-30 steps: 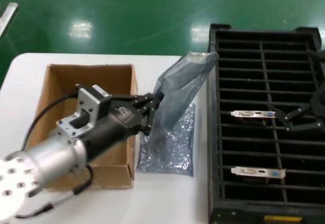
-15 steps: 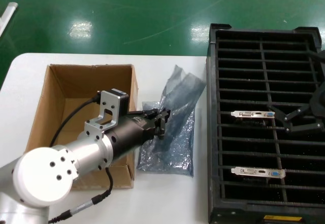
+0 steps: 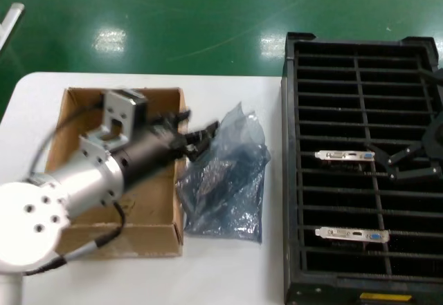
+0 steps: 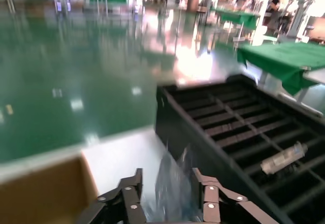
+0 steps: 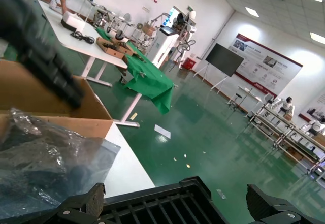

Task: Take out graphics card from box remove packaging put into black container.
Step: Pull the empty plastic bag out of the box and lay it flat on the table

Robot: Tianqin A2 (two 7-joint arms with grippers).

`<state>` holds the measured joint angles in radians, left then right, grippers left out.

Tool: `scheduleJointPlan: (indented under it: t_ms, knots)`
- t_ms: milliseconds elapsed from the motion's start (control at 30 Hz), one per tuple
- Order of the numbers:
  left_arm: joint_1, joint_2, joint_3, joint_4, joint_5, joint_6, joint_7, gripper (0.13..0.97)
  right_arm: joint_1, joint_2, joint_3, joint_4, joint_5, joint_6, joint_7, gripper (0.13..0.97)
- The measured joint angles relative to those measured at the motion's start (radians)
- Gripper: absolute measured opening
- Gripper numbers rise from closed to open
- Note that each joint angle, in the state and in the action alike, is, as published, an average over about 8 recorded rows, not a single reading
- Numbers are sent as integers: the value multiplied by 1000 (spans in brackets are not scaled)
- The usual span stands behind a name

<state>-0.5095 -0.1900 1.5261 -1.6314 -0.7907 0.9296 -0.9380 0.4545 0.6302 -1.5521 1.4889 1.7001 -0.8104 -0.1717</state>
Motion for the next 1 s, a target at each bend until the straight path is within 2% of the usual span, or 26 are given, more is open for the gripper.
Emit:
scheduleJointPlan:
  t_ms: [100, 200, 233, 367, 467, 567, 800, 1000]
  knots:
    - [19, -55, -14, -82, -47, -25, 57, 396, 0, 0, 0, 0, 0, 0, 0, 966]
    - [58, -120, -34, -168, -84, -79, 152, 396, 0, 0, 0, 0, 0, 0, 0, 966]
    - [76, -141, -43, -196, -90, -102, 188, 396, 0, 0, 0, 0, 0, 0, 0, 966]
    - [176, -215, -92, -291, -93, -214, 346, 503, 0, 0, 0, 0, 0, 0, 0, 966]
    - [239, -247, -120, -328, -91, -279, 431, 583, -2, -2, 0, 0, 0, 4, 1, 966]
    - [265, -256, -127, -335, -102, -309, 467, 633, -9, -7, -1, 2, 2, 16, 3, 966]
    - [271, -241, -108, -304, -168, -345, 487, 794, -41, -30, -4, 10, 9, 73, 15, 966]
    - [291, -230, -93, -276, -239, -395, 525, 868, -76, -55, -8, 19, 17, 135, 29, 966]
